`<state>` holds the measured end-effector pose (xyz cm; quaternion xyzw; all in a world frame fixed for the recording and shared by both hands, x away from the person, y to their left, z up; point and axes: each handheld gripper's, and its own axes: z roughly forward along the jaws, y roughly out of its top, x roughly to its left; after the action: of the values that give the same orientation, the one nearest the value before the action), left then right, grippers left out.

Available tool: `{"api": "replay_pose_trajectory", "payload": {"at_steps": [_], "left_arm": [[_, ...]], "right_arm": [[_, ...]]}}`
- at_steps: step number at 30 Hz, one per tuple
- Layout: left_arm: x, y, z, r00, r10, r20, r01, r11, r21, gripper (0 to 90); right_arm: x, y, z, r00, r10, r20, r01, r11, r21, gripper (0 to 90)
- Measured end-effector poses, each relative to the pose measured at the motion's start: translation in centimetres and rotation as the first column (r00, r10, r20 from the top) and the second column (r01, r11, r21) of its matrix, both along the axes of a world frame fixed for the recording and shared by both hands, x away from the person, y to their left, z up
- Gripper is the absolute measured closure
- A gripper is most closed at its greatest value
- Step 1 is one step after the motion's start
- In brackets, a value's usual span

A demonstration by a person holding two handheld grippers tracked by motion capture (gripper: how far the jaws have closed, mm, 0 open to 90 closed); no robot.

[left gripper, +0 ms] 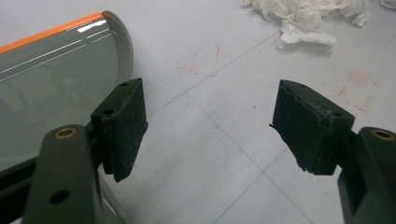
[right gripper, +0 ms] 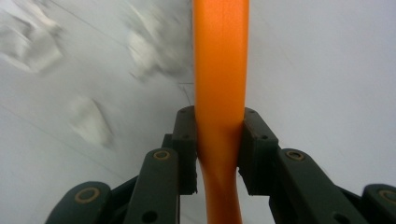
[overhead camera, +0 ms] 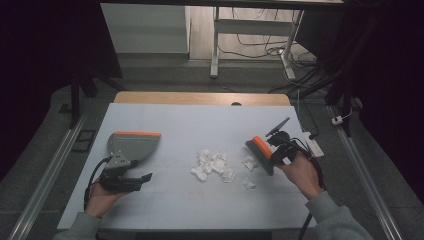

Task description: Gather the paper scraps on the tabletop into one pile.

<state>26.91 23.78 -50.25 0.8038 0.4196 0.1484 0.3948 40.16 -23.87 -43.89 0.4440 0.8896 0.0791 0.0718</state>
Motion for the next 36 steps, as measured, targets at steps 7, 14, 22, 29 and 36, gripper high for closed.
{"api": "replay_pose_trajectory", "payload": {"at_steps": [7, 14, 22, 29, 36], "left_arm": [[0.0, 0.0, 0.0, 1.0, -0.001, 0.002, 0.001, 1.0, 0.0, 26.8], [-0.1, 0.1, 0.0, 1.0, 0.004, 0.001, -0.004, 1.0, -0.003, 26.9], [-0.2, 0.0, 0.1, 1.0, 0.001, 0.002, -0.001, 1.0, 0.001, 26.9], [0.0, 0.0, 0.3, 0.9999, -0.009, 0.01, 0.009, 0.9999, -0.009, 26.9], [0.3, -0.1, 0.2, 0.9996, -0.025, 0.013, 0.025, 0.9995, -0.018, 26.9]], "right_arm": [[0.1, 5.3, -0.1, 0.9945, 0.102, -0.021, -0.1, 0.992, 0.072, 70.7], [-0.5, 6.2, 1.5, 0.9895, 0.138, 0.043, -0.144, 0.974, 0.174, 70.7], [-2.7, 1.2, 2.7, 0.9969, 0.057, 0.054, -0.064, 0.989, 0.134, 70.6], [-4.4, -1.6, 0.9, 0.998, -0.022, -0.059, 0.027, 0.997, 0.074, 70.7], [-5.1, 0.6, -0.2, 0.9913, -0.062, -0.116, 0.073, 0.993, 0.09, 70.8]]}}
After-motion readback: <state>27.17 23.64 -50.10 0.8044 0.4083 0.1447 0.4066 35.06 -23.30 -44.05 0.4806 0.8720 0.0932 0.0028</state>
